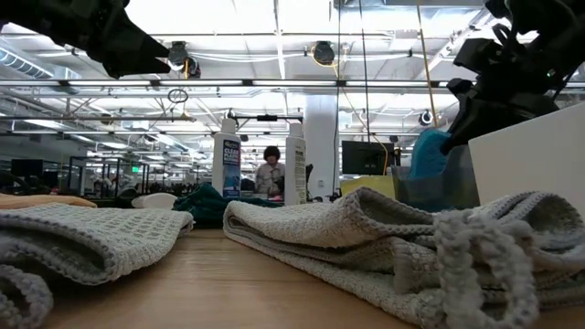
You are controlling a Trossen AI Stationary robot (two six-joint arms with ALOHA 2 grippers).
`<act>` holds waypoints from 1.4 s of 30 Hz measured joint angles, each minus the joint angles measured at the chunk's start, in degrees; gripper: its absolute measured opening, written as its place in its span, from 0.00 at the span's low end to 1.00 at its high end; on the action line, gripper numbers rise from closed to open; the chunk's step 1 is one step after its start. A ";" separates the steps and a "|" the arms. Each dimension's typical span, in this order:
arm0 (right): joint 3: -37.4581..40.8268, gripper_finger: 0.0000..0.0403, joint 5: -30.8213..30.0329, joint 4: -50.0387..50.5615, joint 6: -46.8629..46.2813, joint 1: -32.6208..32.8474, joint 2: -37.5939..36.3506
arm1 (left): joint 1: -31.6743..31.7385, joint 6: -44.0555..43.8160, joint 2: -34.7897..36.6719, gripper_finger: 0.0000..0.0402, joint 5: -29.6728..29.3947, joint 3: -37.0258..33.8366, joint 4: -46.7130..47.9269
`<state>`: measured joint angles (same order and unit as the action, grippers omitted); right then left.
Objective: Pick & Place Kitchen Items
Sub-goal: Put the blue sponge into the black bin
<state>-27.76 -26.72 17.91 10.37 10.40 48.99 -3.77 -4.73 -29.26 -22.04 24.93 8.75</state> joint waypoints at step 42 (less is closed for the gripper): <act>0.05 0.00 7.40 -0.09 -0.82 -3.27 2.47 | -0.01 -0.01 0.00 0.69 0.02 0.00 -0.01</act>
<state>-27.70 -19.32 17.82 9.55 7.13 51.46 -3.78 -4.74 -29.26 -22.02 24.93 8.74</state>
